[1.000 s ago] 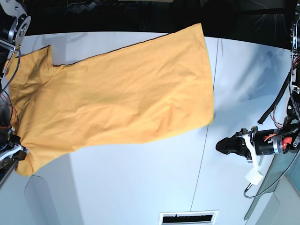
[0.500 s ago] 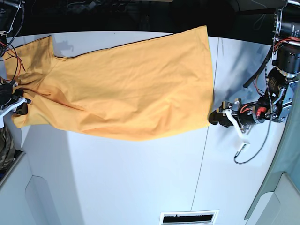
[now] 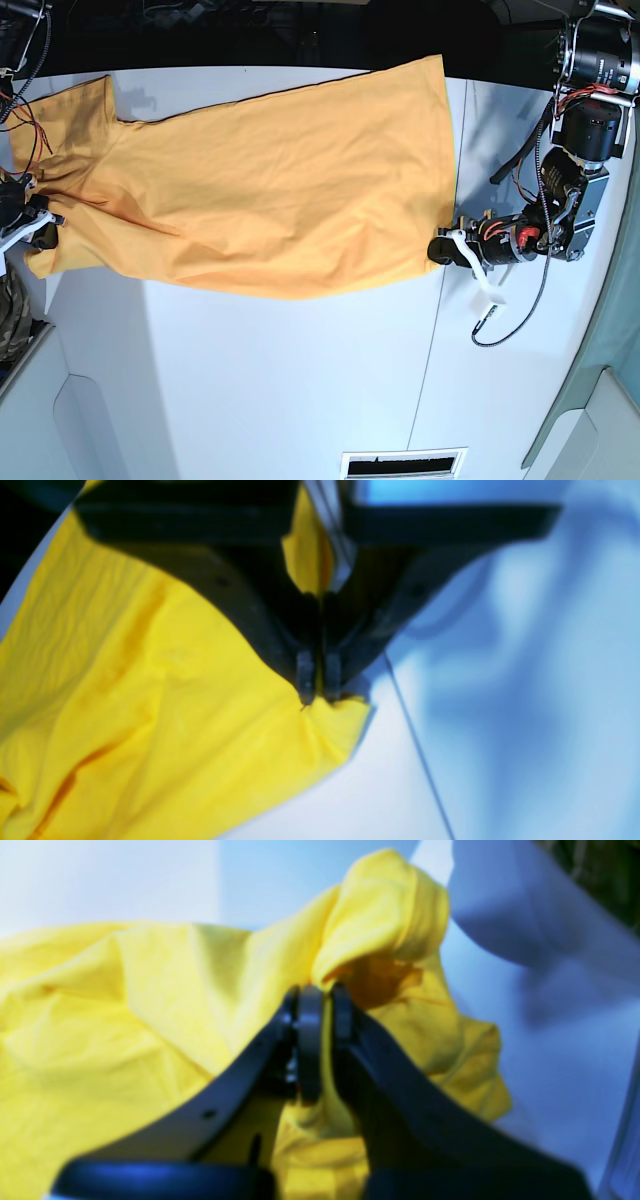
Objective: Layout the t-shirt on the table in an organized manner, then fold the t-shirt properly
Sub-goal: 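Release and regrasp the shirt hem with the left gripper, then lift the shirt with both grippers and lay it flat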
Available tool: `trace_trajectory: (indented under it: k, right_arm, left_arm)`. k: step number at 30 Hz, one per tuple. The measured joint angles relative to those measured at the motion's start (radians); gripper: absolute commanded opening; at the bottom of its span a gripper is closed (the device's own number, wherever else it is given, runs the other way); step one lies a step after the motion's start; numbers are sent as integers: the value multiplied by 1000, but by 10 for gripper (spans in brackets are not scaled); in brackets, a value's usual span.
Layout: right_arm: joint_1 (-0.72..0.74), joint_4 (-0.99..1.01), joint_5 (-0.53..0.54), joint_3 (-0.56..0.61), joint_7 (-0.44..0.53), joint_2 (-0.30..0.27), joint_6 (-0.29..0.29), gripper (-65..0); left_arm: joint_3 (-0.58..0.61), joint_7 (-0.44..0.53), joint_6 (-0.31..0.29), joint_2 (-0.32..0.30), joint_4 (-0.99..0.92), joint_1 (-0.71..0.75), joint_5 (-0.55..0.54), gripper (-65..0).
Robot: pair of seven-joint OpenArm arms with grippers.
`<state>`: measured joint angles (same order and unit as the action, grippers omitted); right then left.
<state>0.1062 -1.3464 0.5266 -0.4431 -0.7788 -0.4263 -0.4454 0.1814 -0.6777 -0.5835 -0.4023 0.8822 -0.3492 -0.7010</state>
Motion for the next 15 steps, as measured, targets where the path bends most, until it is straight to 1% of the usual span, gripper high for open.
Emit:
trace_trajectory:
  k: [1, 3, 4, 5, 6, 7, 9, 10, 11, 13, 15]
  right_arm:
    - [11, 0, 0, 0, 0, 0, -2, -650]
    - [47, 0, 4, 0, -10, 0, -3, -650]
    - [65, 0, 10, 0, -16, -2, -3, -650]
    - [76, -6, 21, -1, -26, -5, -3, -650]
    - [80, -19, 29, -8, -34, -6, -13, -650]
    - [75, -37, 38, -19, -45, -6, -26, -650]
    - [35, -80, 56, -59, -64, -15, -32, -650]
    - [6, -99, 64, -91, -65, -18, -28, -650]
    - [-29, -118, 79, -131, -66, -19, -37, -650]
    - [-106, -150, 130, -206, -69, -19, -78, -650]
    - [-176, -163, 167, -266, -68, -10, -98, -650]
  left_arm:
    - [1, -30, 0, -6, 2, -21, -5, -650]
    - [1, -115, -11, -28, 27, -67, -58, -650]
    - [1, -177, -44, -42, 53, -87, -105, -650]
    - [1, -230, -95, -59, 92, -96, -161, -650]
    - [-1, -270, -100, -76, 143, -93, -230, -650]
    - [-1, -297, -103, -95, 202, -77, -276, -650]
    - [3, -311, -105, -153, 349, -3, -352, -650]
    - [4, -311, -105, -189, 423, 45, -374, -650]
    - [5, -314, -105, -231, 497, 97, -387, -650]
    - [3, -311, -105, -311, 627, 195, -417, -650]
    - [-2, -303, -107, -360, 721, 286, -422, -650]
